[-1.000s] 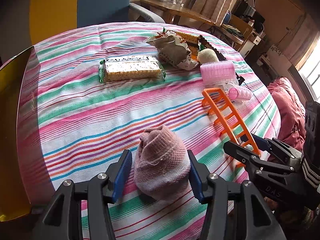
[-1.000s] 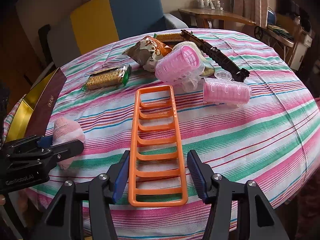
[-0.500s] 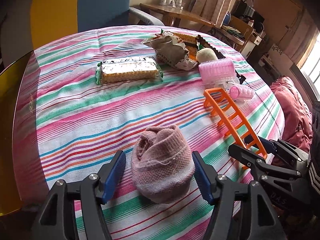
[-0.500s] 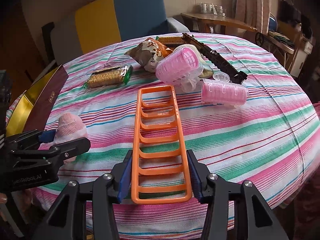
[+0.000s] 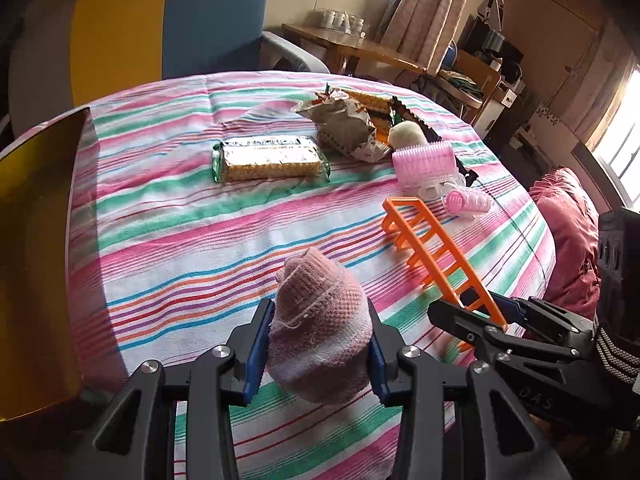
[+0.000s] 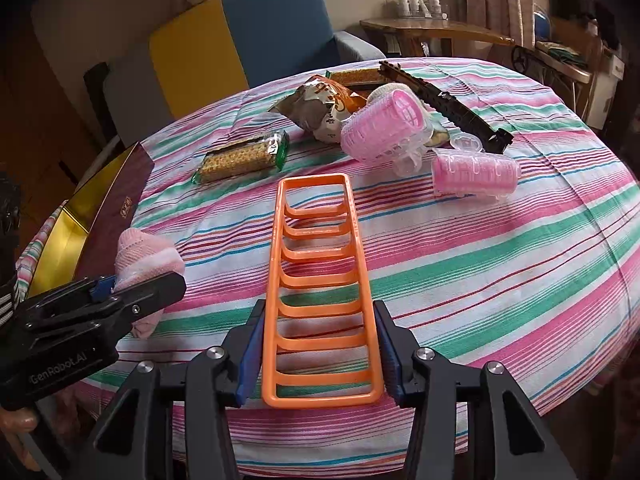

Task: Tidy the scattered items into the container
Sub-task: 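Carry the sock and orange rack into the gold tray and open both grippers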

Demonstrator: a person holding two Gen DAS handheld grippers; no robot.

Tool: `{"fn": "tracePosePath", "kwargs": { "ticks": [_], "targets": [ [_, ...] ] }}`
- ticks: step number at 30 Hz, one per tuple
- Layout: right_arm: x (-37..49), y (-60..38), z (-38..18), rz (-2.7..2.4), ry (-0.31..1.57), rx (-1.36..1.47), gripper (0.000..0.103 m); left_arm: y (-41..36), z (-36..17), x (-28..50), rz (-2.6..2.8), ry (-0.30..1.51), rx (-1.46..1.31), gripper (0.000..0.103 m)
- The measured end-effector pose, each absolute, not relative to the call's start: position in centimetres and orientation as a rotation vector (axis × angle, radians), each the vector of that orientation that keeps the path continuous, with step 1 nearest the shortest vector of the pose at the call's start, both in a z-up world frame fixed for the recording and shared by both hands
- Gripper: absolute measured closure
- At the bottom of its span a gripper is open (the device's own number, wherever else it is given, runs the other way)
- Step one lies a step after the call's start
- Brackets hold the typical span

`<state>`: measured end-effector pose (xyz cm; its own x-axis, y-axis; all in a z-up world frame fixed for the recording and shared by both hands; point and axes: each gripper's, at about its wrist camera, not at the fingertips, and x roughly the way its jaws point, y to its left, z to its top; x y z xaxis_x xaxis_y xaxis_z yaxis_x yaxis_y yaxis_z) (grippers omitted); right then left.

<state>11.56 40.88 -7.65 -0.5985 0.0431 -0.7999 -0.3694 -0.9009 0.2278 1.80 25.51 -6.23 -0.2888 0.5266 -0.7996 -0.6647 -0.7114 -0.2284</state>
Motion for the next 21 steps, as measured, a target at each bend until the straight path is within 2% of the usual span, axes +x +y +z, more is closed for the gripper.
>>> {"fn": "tracePosePath", "kwargs": {
  "ticks": [10,21],
  "targets": [
    [9.3,36.3,-4.1,2.682,0.476,-1.212,0.053,21.2,-2.3,1.5,2.167,0.124,-1.103,0.061],
    [2.9,28.8,-0.1,2.903,0.433,-1.193,0.053,11.9,-0.9,-2.8,2.413,0.008,-1.154,0.061]
  ]
}}
